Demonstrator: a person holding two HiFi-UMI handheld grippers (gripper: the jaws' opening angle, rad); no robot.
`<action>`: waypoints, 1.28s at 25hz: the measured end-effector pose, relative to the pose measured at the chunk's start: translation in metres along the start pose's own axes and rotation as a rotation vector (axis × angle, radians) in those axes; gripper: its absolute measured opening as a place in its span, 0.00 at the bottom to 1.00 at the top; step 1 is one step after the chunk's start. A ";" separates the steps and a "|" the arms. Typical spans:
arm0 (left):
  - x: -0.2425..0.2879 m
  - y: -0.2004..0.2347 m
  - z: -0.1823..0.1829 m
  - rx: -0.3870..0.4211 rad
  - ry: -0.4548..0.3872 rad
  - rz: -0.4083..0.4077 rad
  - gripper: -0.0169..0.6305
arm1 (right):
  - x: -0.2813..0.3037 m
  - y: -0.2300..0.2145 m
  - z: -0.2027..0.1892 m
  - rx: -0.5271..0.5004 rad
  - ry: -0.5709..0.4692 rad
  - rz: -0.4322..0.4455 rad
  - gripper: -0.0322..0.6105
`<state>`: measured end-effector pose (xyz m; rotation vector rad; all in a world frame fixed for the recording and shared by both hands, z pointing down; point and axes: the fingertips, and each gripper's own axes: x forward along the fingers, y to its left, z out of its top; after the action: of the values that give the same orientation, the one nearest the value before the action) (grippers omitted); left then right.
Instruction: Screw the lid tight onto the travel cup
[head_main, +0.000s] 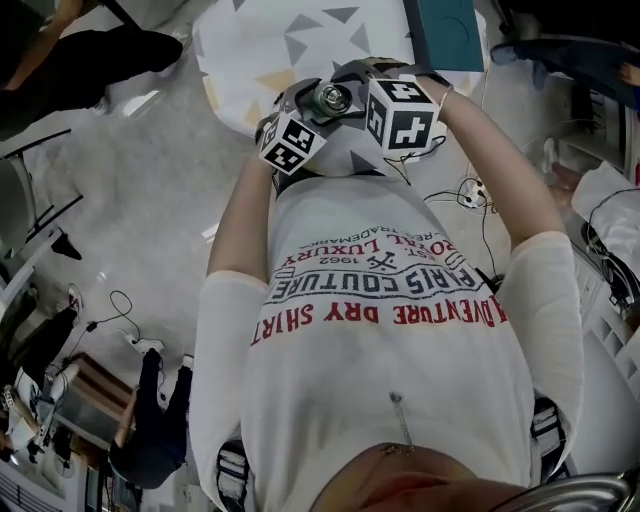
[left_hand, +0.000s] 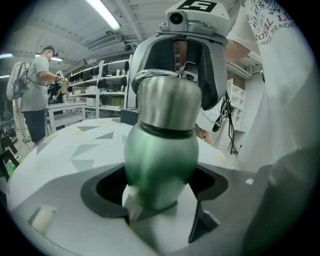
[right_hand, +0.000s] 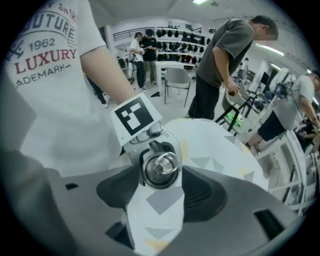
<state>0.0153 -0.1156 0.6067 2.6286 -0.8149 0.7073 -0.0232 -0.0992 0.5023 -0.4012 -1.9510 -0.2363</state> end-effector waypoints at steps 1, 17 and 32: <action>0.000 0.000 0.000 0.006 0.003 0.000 0.62 | 0.000 0.001 0.000 -0.029 0.008 0.024 0.45; 0.000 -0.001 -0.001 0.022 0.008 -0.006 0.62 | 0.000 -0.002 0.000 0.182 -0.033 -0.060 0.42; 0.000 -0.002 -0.001 0.037 0.013 -0.027 0.62 | 0.000 -0.004 -0.009 0.469 -0.068 -0.241 0.42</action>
<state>0.0163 -0.1138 0.6075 2.6591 -0.7687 0.7386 -0.0171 -0.1060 0.5060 0.1354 -2.0448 0.0856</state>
